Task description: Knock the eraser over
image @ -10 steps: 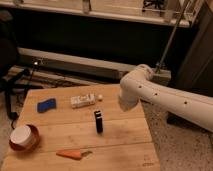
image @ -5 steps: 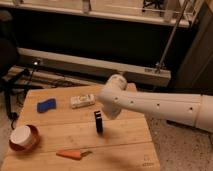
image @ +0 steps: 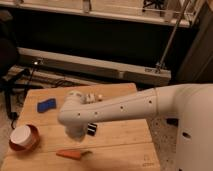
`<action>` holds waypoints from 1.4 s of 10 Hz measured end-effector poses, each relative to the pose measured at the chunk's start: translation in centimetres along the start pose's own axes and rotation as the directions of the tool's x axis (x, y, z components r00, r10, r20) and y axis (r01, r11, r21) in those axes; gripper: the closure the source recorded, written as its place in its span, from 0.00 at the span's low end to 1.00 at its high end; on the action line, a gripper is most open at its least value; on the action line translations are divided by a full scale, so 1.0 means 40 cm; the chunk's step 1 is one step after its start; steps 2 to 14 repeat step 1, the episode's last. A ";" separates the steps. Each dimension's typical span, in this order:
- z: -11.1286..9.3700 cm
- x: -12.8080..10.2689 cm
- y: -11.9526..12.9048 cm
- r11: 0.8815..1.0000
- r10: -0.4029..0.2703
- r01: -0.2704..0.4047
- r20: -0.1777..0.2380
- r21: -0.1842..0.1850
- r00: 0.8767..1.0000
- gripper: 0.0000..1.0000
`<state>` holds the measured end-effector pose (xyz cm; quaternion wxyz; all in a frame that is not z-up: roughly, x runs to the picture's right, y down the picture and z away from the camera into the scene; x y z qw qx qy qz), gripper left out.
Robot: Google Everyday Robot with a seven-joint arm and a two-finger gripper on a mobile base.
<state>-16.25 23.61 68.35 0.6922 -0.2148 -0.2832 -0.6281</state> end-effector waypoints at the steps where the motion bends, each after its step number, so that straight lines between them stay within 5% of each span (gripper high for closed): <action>1: -0.007 -0.021 -0.035 1.000 -0.024 0.024 0.008 0.021 1.000 0.99; 14: -0.007 -0.021 -0.035 1.000 -0.024 0.024 0.008 0.021 1.000 0.99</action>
